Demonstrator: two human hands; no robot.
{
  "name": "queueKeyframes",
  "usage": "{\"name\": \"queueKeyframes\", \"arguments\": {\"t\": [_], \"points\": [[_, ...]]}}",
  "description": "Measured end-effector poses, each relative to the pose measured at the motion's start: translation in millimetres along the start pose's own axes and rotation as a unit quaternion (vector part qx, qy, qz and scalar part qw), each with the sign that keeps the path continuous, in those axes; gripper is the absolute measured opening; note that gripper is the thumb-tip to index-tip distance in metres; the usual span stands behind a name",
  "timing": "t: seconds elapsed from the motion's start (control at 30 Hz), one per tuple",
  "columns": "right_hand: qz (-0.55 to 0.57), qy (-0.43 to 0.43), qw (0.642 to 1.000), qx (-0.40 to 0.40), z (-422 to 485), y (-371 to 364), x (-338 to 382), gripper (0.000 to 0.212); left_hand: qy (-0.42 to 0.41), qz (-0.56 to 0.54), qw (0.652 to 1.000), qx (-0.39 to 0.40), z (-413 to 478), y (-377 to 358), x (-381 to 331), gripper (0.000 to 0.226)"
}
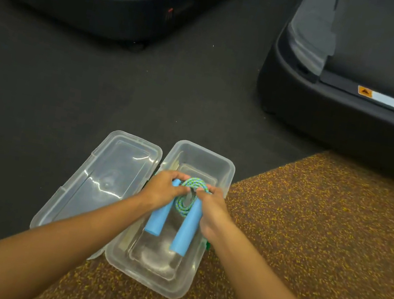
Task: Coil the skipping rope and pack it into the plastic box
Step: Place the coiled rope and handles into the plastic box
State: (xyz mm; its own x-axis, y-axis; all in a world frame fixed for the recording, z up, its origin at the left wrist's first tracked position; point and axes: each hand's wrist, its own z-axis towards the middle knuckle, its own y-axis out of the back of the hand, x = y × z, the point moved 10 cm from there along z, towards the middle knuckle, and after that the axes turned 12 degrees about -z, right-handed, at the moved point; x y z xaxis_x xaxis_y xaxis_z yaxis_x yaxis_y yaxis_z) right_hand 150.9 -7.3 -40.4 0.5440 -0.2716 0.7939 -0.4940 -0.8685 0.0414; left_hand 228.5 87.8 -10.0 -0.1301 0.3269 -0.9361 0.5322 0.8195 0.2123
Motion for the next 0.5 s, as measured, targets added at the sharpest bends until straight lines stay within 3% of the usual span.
{"name": "queueKeyframes", "arguments": {"t": [0.17, 0.33, 0.5], "points": [[-0.059, -0.027, 0.998, -0.013, 11.2, -16.3, -24.3, 0.025, 0.041, 0.083, 0.995, -0.030, 2.2, 4.2, 20.7, 0.028], [-0.131, -0.014, 0.990, -0.041, 11.4, -13.5, -34.0, 0.008, 0.058, 0.155, 0.985, -0.041, -1.3, -6.9, 30.7, 0.024], [-0.221, -0.009, 0.973, -0.064, 27.3, -20.3, -42.3, 0.035, 0.062, 0.188, 0.980, -0.031, 0.8, -10.1, 34.9, 0.025]]}}
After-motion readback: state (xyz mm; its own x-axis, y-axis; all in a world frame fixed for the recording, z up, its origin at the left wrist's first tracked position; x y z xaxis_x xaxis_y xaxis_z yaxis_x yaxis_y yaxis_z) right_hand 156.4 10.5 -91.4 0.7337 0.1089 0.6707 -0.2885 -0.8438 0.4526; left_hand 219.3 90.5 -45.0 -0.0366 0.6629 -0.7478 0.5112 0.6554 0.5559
